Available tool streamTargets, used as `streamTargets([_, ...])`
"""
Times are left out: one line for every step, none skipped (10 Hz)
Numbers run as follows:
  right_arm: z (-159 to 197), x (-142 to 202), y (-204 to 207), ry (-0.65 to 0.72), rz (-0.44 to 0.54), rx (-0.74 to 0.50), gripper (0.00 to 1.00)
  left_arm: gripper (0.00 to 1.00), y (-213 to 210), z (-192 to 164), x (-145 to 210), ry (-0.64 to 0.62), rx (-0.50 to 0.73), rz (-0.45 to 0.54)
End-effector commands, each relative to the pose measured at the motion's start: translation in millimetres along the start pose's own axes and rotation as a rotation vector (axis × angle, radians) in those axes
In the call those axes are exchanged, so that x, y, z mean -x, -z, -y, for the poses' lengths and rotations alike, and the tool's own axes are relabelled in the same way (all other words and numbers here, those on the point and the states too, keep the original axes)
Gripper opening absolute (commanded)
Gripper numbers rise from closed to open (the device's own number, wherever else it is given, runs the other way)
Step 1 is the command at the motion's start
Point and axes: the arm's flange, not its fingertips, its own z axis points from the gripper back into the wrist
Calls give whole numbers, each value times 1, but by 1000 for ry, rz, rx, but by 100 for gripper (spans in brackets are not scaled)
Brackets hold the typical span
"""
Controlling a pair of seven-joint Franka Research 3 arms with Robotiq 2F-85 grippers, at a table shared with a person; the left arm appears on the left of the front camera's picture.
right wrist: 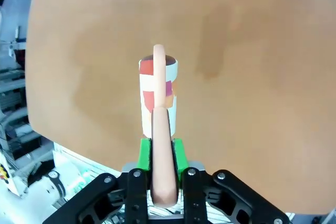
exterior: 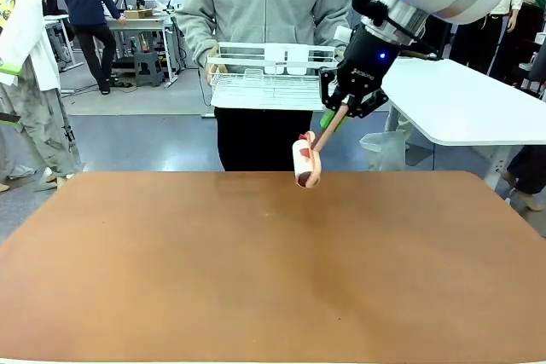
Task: Clean the table.
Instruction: Clean the table with the Lint Roller when the human lifts the Dish drying rack.
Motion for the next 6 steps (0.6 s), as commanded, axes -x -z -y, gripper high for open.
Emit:
streamTargets([0, -5, 4, 28, 24, -33, 22, 100, -2, 1, 1, 7, 16, 5])
streamTargets([0, -5, 4, 28, 24, -33, 22, 100, -2, 1, 1, 7, 16, 5])
streamTargets([0, -5, 4, 28, 24, -33, 22, 100, -2, 1, 1, 7, 16, 5])
streamTargets([0, -5, 4, 28, 24, -33, 22, 100, -2, 1, 1, 7, 16, 5])
streamTargets([0, -5, 4, 28, 24, -33, 22, 100, -2, 1, 1, 7, 16, 5])
streamTargets([1, -4, 4, 12, 6, -12, 22, 100, -2, 1, 1, 7, 16, 5])
